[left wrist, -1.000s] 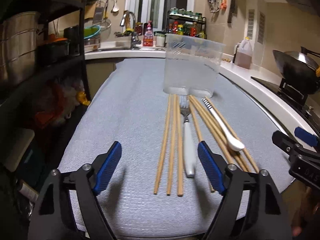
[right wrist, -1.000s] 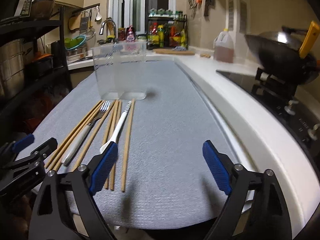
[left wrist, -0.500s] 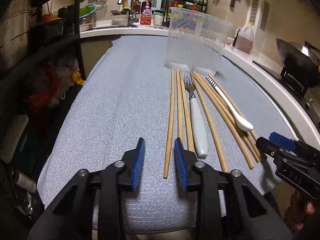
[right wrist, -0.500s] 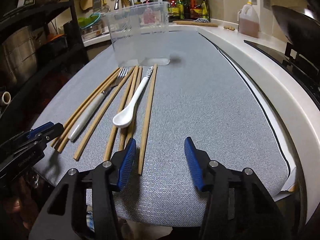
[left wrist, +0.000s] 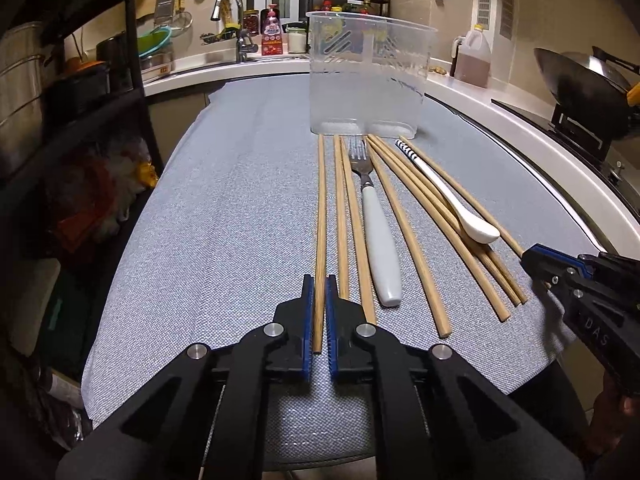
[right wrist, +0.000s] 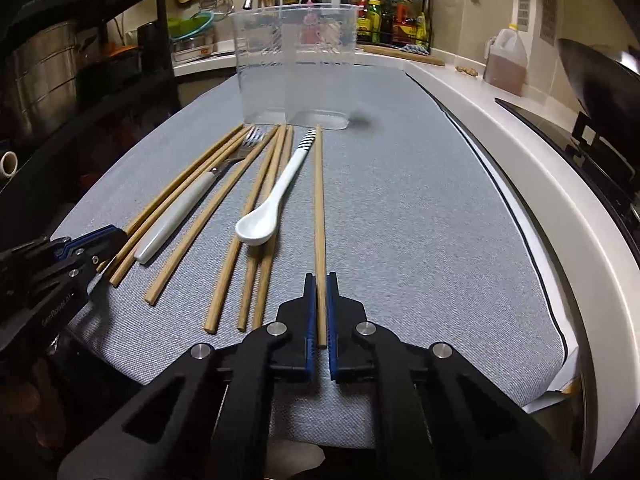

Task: Organize utensils
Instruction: 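Close the right tool on a chopstick while the left tool grasps another chopstick, then lift the held chopsticks with both tools toward the clear container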

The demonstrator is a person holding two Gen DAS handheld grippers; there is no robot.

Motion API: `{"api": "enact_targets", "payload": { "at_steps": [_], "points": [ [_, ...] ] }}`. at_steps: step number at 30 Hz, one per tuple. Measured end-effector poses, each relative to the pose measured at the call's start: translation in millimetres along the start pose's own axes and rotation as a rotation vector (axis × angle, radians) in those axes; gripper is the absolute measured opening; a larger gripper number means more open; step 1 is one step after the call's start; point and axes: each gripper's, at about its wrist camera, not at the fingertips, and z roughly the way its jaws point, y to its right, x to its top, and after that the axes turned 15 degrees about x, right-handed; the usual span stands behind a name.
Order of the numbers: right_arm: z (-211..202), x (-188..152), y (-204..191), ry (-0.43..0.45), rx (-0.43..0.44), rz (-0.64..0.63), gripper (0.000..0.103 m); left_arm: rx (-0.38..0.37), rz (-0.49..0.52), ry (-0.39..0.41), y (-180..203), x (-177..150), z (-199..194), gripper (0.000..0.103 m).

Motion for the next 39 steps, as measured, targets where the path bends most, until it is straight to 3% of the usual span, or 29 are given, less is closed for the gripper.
{"api": "enact_targets", "payload": {
  "at_steps": [3,18,24,33,39],
  "points": [
    [-1,0,8,0.001,-0.040,0.029,0.005,0.001,-0.005,0.000,-2,-1,-1,0.006],
    [0,1,15,0.018,-0.009,0.068,0.010,0.028,0.005,0.032,5,0,3,0.006],
    [-1,2,17,0.018,0.004,0.080,0.005,0.024,0.000,0.025,4,0,2,0.006],
    [-22,13,14,0.107,0.006,0.063,0.005,0.022,-0.011,0.043,2,2,-5,0.006],
    [-42,20,10,0.179,-0.002,0.035,0.005,0.033,-0.016,0.134,0,10,-26,0.006]
  ]
}}
